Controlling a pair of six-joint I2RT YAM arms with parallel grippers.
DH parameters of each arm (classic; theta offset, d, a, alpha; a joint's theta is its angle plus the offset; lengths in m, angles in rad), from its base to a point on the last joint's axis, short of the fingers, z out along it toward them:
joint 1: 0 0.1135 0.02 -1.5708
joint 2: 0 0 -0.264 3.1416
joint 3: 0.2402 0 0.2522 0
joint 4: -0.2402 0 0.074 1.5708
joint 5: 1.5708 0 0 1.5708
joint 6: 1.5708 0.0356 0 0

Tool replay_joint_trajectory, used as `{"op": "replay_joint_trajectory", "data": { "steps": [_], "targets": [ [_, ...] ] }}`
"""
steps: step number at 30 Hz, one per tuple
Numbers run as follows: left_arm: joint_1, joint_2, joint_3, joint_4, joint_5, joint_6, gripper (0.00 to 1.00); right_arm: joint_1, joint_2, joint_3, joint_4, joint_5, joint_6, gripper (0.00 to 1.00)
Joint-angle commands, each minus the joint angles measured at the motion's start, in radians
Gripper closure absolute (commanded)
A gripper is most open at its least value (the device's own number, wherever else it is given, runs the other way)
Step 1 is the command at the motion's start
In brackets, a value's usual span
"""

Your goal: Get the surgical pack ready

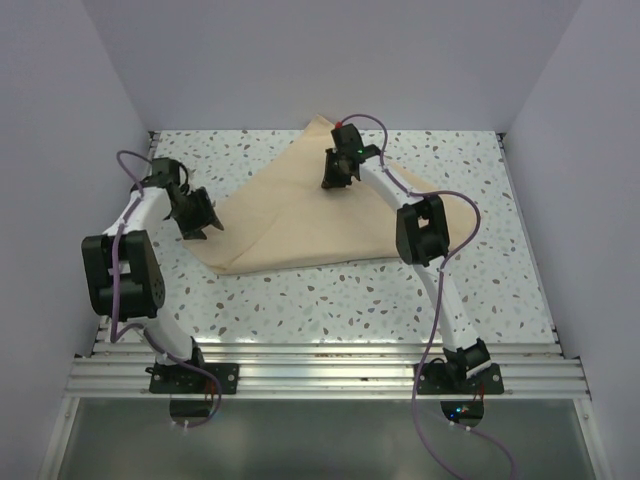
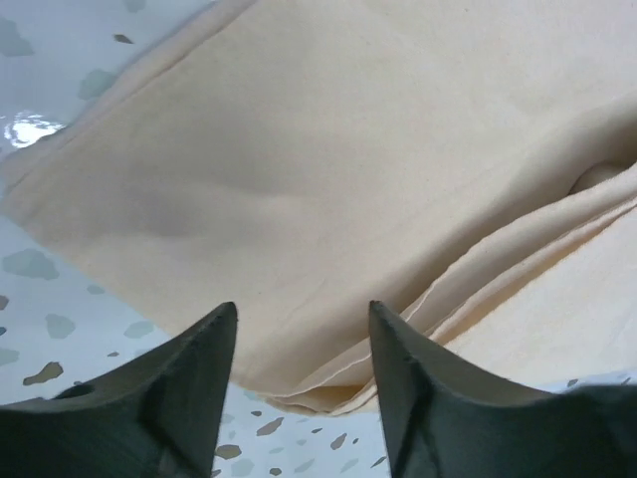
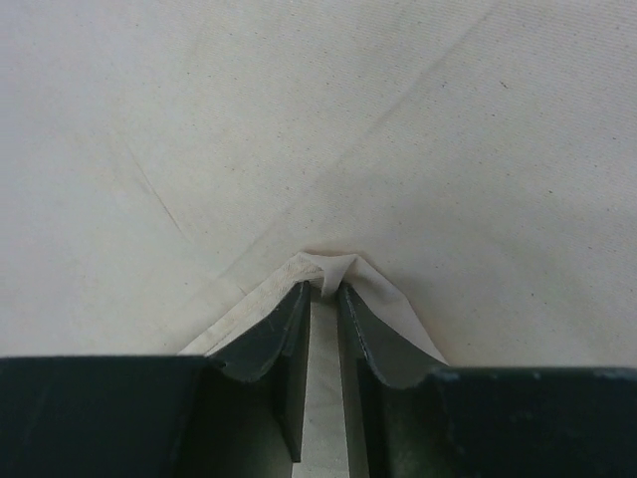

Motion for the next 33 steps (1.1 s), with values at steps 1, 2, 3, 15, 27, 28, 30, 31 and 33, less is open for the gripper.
{"op": "replay_joint_trajectory", "data": {
  "steps": [1, 2, 3, 15, 27, 28, 30, 31, 33],
  "targets": [
    [0.052, -0.031, 0.014, -0.001, -0.011, -0.007, 0.45, -0.009, 0.009, -0.002, 0.013, -0.012, -0.012, 0.77],
    [0.061, -0.032, 0.008, 0.013, 0.025, -0.002, 0.49, -0.007, 0.011, 0.001, 0.010, -0.018, -0.012, 0.77],
    [0.072, -0.042, -0.014, 0.036, 0.145, -0.001, 0.52, -0.007, 0.010, 0.002, 0.013, -0.021, -0.014, 0.77],
    [-0.187, -0.043, -0.075, 0.245, 0.488, -0.053, 1.00, -0.007, 0.031, 0.030, -0.003, -0.035, -0.012, 0.98],
    [-0.247, 0.147, -0.074, 0.239, 0.522, -0.071, 1.00, -0.009, 0.034, 0.031, -0.012, -0.035, -0.021, 1.00],
    [-0.250, 0.167, -0.066, 0.235, 0.519, -0.067, 1.00, -0.007, 0.036, 0.033, -0.015, -0.034, -0.021, 1.00],
    [-0.251, 0.211, -0.063, 0.234, 0.511, -0.067, 1.00, -0.007, 0.037, 0.033, -0.015, -0.031, -0.023, 1.00],
    [-0.251, 0.225, -0.058, 0.223, 0.493, -0.064, 1.00, -0.007, 0.040, 0.033, -0.017, -0.030, -0.023, 1.00],
    [-0.251, 0.276, -0.046, 0.179, 0.450, -0.041, 1.00, -0.007, 0.042, 0.030, -0.017, -0.027, -0.023, 1.00]
  ]
}}
